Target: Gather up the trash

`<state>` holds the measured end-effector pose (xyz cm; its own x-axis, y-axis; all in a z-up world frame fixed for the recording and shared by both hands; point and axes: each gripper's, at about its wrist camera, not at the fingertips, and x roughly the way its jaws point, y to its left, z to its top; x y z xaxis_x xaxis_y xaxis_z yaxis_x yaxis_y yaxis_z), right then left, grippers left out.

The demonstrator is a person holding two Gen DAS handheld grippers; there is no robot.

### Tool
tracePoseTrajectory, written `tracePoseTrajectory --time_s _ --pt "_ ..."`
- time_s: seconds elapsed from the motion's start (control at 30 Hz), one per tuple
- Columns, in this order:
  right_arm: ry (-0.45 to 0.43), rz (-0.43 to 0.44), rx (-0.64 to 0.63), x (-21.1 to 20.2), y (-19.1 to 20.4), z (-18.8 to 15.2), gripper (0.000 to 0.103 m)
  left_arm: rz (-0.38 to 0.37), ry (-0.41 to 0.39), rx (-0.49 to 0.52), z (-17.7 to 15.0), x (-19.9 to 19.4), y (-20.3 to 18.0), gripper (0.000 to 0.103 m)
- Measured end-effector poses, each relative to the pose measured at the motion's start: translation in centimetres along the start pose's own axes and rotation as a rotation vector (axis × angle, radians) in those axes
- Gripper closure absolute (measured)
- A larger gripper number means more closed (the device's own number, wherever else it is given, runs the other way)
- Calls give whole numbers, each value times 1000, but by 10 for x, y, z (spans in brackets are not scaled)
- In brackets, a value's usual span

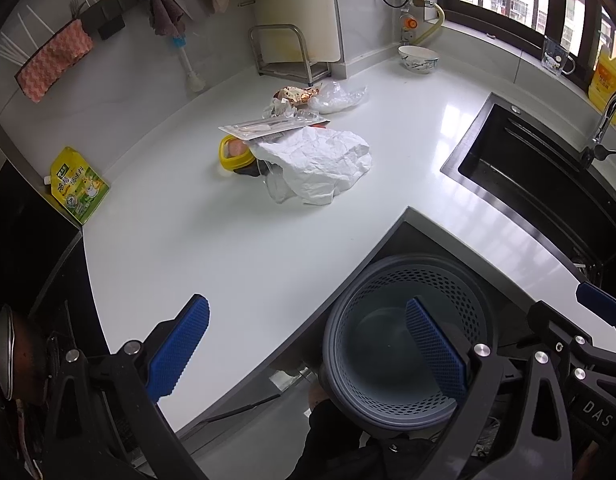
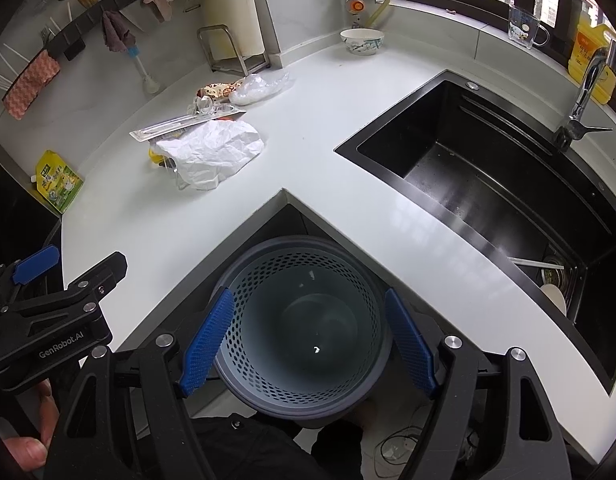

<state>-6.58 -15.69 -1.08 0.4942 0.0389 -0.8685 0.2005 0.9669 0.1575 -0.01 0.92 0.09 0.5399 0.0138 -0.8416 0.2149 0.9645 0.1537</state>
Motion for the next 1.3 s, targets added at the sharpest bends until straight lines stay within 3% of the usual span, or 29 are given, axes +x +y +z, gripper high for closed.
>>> tracePoseTrajectory --time_s 1.3 --pt "-22 4 -13 -2 2 4 29 22 3 -39 -2 -3 5 6"
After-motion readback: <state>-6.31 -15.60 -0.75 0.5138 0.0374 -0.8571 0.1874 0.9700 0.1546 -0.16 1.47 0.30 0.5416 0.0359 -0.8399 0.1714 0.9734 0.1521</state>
